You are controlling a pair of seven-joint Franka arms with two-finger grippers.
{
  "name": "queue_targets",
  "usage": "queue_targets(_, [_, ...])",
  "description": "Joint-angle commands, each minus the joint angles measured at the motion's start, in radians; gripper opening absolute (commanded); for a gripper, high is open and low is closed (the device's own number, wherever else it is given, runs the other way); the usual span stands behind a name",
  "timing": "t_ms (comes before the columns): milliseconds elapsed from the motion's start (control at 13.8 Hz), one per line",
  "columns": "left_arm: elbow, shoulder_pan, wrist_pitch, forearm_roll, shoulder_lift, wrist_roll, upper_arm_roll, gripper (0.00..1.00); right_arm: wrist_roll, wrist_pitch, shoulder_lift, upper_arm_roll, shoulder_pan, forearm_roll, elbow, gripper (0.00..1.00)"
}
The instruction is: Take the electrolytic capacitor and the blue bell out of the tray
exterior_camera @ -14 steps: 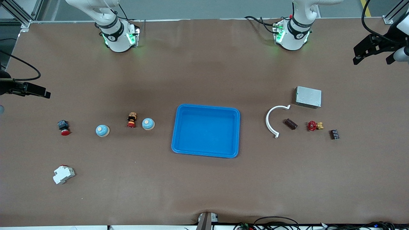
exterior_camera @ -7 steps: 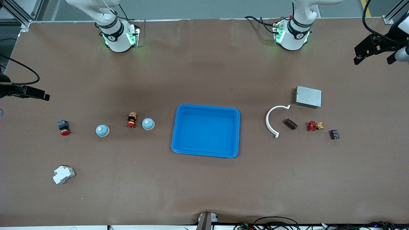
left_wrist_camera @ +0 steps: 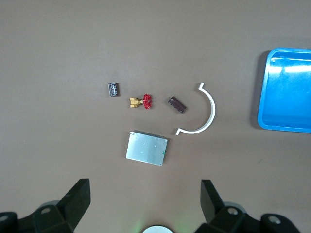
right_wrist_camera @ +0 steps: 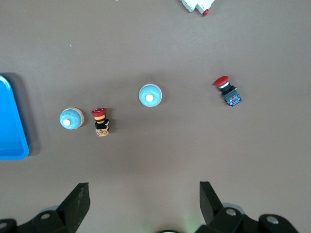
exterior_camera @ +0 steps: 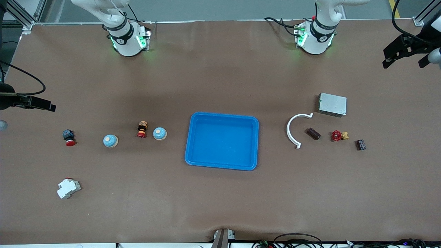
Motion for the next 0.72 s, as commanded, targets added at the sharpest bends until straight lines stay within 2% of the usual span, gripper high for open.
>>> queue_targets(0, [-0.012, 0.011, 0.008, -0.021, -0.023, 0.02, -0.001, 1.0, 0.01, -0.004, 0.007, 0.007, -0.004, -0.006, 0.022, 1.0])
queue_targets(652, [-0.012, 0.034, 0.008, -0.022, -0.023, 0.02, -0.003, 1.0, 0.011, 0.01, 0.009, 0.007, -0.001, -0.005, 0.022, 1.0])
